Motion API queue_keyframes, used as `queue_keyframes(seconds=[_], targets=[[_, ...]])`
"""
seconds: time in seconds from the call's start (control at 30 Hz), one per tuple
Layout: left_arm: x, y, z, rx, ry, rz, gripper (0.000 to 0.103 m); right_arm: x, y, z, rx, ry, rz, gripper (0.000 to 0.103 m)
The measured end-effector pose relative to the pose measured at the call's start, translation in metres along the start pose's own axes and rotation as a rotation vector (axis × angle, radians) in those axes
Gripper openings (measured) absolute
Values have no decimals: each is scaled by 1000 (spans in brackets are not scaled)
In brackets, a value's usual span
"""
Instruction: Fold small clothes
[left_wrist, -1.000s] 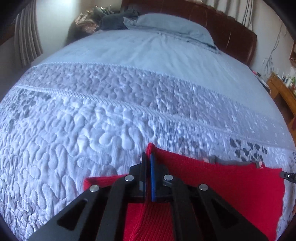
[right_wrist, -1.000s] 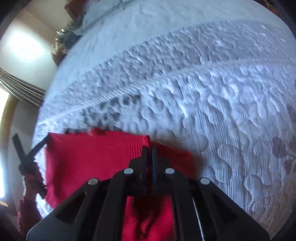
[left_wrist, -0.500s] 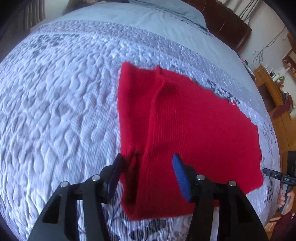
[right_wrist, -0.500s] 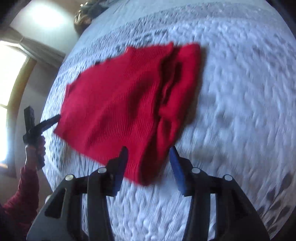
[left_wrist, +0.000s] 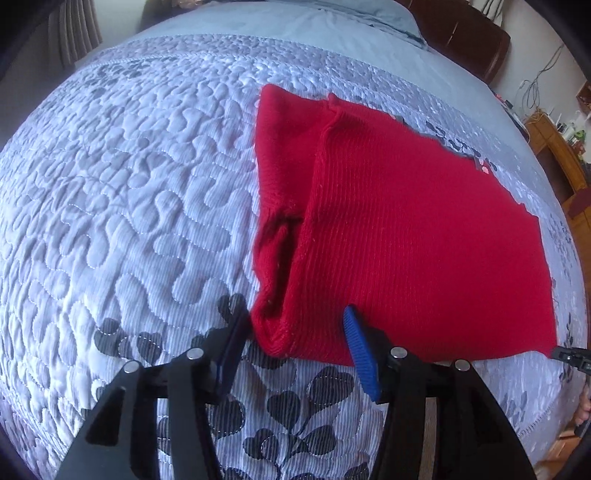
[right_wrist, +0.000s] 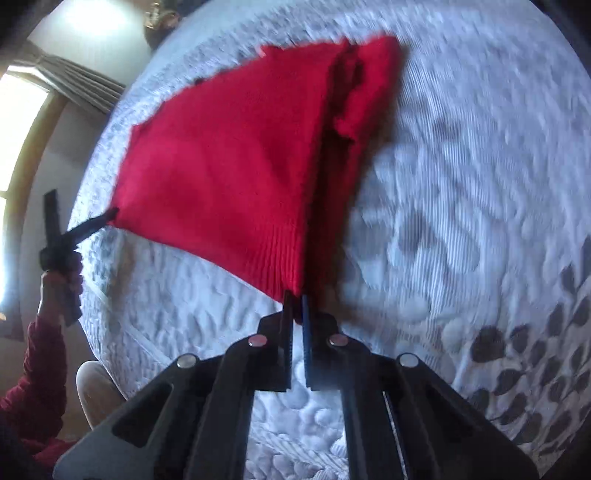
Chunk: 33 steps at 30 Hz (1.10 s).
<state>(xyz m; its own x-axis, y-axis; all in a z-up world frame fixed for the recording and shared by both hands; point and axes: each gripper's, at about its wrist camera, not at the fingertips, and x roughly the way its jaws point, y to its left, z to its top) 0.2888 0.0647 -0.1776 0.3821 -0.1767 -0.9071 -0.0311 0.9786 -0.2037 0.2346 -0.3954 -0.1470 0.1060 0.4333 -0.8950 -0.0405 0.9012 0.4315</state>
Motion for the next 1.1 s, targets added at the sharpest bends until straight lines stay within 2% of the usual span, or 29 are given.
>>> queue_keyframes(seconds=[0.1, 0.13, 0.17, 0.2, 0.23, 0.3, 0.33, 0.4, 0.47, 0.5, 0.6, 0.67, 0.7, 0.73, 0.77, 0.8, 0.87, 0.93, 1.1], targets=[[-7, 2, -2, -30, 9, -24, 54, 1, -6, 4, 70, -15, 83, 9], [-11, 6, -3, -54, 14, -53, 56, -5, -5, 4, 75, -34, 89, 28], [-15, 11, -3, -85, 21, -96, 61, -12, -2, 5, 69, -53, 88, 42], [-16, 14, 0, -108, 26, -120, 63, -17, -1, 7, 67, -71, 78, 63], [-17, 19, 4, -128, 30, -123, 64, -22, 0, 12, 71, -85, 59, 65], [-11, 20, 13, -129, 50, -81, 66, -28, -3, 22, 103, -98, 55, 68], [-7, 20, 15, -126, 63, -78, 66, -28, -5, 28, 121, -99, 63, 74], [-1, 19, 20, -125, 80, -74, 67, -20, -7, 36, 134, -70, 47, 80], [2, 17, 23, -133, 84, -105, 76, -6, -8, 42, 151, -41, 55, 80], [4, 16, 24, -145, 89, -122, 77, 0, -8, 44, 160, -32, 76, 80], [14, 9, 29, -147, 106, -120, 80, 18, -12, 49, 203, -20, 145, 78], [18, 5, 30, -133, 117, -104, 80, 22, -14, 52, 231, -33, 186, 67], [17, 3, 30, -134, 115, -113, 78, 23, -17, 52, 245, -33, 220, 58], [15, 2, 27, -132, 121, -132, 68, 25, -20, 51, 266, -33, 252, 55], [14, 0, 25, -133, 130, -144, 52, 28, -21, 51, 273, -33, 264, 53], [14, 0, 24, -132, 135, -141, 46, 29, -21, 51, 273, -33, 270, 52], [17, 0, 23, -149, 153, -160, 23, 27, -23, 50, 274, -30, 273, 46], [21, 4, 23, -216, 169, -198, 19, 29, -21, 47, 279, -2, 281, 10], [8, 0, 17, -237, 143, -175, 15, 12, -16, 38, 272, -38, 273, 8]])
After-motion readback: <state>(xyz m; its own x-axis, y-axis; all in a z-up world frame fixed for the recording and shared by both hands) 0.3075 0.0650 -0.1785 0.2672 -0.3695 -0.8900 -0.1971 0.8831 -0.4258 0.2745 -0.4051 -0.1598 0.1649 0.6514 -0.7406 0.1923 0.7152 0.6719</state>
